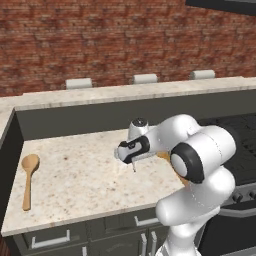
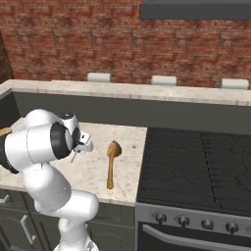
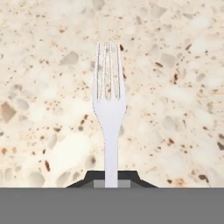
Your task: Organize the utensils by type. Pick up the wooden spoons from the counter and place them in the open cabinet. Then pick up the metallic utensils from the counter and place them in the open drawer.
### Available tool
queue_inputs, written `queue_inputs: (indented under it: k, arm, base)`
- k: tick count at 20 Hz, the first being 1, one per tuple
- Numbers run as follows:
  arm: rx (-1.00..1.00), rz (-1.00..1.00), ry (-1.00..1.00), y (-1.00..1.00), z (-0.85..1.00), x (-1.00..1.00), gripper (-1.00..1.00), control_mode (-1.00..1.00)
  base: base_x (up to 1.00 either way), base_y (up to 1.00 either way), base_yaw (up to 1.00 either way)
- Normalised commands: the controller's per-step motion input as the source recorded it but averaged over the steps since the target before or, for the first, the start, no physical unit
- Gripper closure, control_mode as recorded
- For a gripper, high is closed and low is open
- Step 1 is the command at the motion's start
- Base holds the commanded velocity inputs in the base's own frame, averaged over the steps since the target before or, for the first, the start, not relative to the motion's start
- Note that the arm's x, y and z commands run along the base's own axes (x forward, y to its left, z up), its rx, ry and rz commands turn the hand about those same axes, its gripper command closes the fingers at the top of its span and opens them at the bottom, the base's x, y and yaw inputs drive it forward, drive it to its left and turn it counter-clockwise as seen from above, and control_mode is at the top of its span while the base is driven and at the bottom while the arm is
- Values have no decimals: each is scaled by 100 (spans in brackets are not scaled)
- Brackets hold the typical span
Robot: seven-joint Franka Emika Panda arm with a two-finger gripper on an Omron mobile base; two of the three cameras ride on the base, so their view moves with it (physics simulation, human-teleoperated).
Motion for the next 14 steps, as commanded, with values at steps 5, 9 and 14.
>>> queue_inputs:
  k: [5,9,14]
  arm:
    - [-2,6,-12,-1,85,-9,100,-100]
    - [-4,5,-2,0,99,-7,100,-100]
    - [-6,1,0,-6,100,-23,100,-100]
  base:
    - [0,0,0]
    - [0,0,0]
    - [0,0,0]
